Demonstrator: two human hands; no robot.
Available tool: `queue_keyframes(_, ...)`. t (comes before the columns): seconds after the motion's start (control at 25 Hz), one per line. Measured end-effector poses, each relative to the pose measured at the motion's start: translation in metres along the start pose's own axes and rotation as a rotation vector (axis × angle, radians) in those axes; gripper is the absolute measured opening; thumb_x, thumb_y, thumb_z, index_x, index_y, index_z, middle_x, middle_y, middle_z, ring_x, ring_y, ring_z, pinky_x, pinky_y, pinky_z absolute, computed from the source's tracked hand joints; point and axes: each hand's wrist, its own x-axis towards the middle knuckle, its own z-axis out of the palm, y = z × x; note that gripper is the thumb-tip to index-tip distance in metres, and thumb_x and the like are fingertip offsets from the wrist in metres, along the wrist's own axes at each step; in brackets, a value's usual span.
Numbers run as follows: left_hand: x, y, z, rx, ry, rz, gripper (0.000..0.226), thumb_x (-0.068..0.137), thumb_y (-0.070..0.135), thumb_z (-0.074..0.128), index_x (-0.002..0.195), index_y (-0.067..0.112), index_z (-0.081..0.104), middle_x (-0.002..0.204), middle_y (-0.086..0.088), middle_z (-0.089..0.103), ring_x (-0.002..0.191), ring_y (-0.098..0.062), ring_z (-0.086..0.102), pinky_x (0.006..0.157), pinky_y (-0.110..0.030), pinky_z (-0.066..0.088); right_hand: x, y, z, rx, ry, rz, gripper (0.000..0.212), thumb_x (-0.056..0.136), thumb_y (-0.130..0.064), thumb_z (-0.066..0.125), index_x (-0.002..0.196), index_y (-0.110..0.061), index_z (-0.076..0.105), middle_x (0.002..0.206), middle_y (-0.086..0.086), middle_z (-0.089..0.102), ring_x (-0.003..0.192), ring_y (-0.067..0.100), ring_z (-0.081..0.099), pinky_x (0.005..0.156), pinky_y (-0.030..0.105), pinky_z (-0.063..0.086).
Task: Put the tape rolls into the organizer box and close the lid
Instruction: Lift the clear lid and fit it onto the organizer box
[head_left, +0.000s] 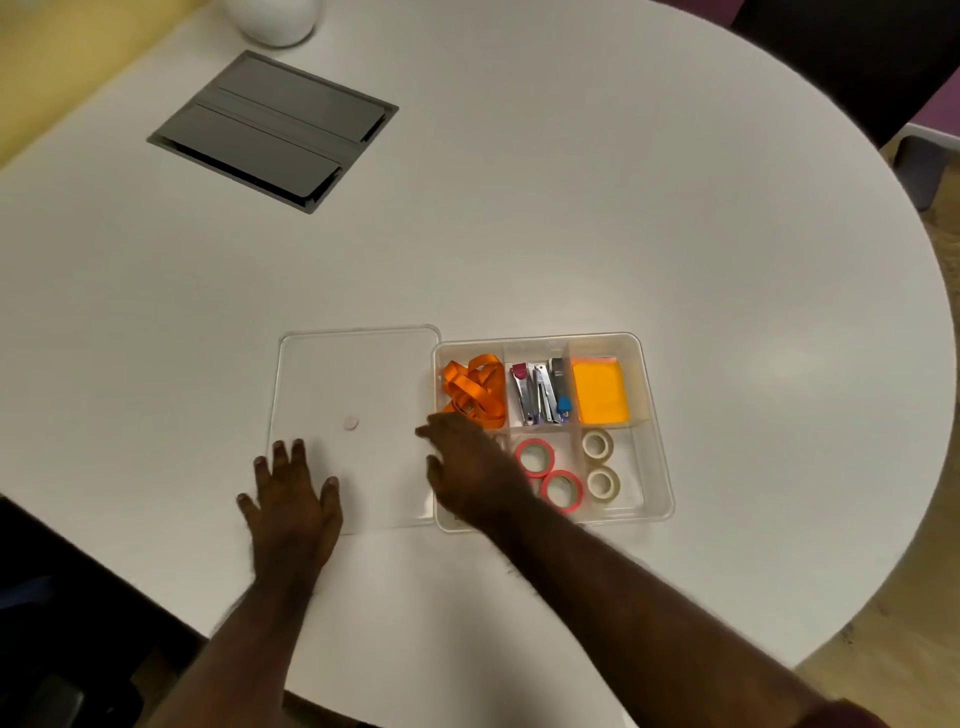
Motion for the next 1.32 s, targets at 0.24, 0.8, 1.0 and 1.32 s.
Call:
queue_keyframes(0.24,0.027,-0.082,-0.012,0.028,-0.089,-0.269,0.064,0.091,0.027,0.055,0.144,0.0,0.031,0.148,-0.026,0.038,0.134,-0.045,0.036,0.105,-0.065,0.033,0.045,-0.072,0.075,-0.086,-0.458,0.221,0.059,0.102,-0.022,0.037,0.152,-0.001,0.013,0.161,0.024,0.004,0.149,0.04,0.006,0.119,0.051,0.019)
queue_keyframes(0.8,0.054,-0.087,-0.061,-1.167,-0.146,-0.632,0.026,0.095,-0.002,0.043,0.086,0.015,0.06,0.08,-0.008,0.051,0.047,-0.009,0.056,0.041,-0.017,0.043,0.05,-0.069,0.079,-0.037,-0.521,0.428,0.072,0.1,-0.034,0.044,0.154,-0.009,0.002,0.161,0.024,-0.008,0.148,0.045,0.004,0.117,0.052,0.029)
queue_keyframes(1.0,0.062,-0.076,-0.142,-1.197,0.044,-0.263,0.029,0.096,0.008,0.048,0.087,0.028,0.067,0.08,0.009,0.06,0.06,0.002,0.063,0.06,-0.01,0.052,0.066,-0.066,0.03,0.506,-0.185,0.249,0.061,0.097,-0.04,0.05,0.148,-0.012,0.032,0.156,0.014,0.034,0.136,0.021,0.041,0.115,0.042,0.035)
queue_keyframes(1.32,0.015,0.039,-0.179,-0.517,0.444,0.508,0.009,0.093,0.03,0.053,0.093,0.037,0.058,0.097,0.024,0.058,0.093,0.006,0.053,0.082,-0.009,0.039,0.061,0.024,-0.157,1.535,0.105,0.516,0.083,0.088,-0.076,0.019,0.126,-0.012,0.056,0.112,0.007,0.073,0.07,0.019,0.073,0.048,0.02,0.053)
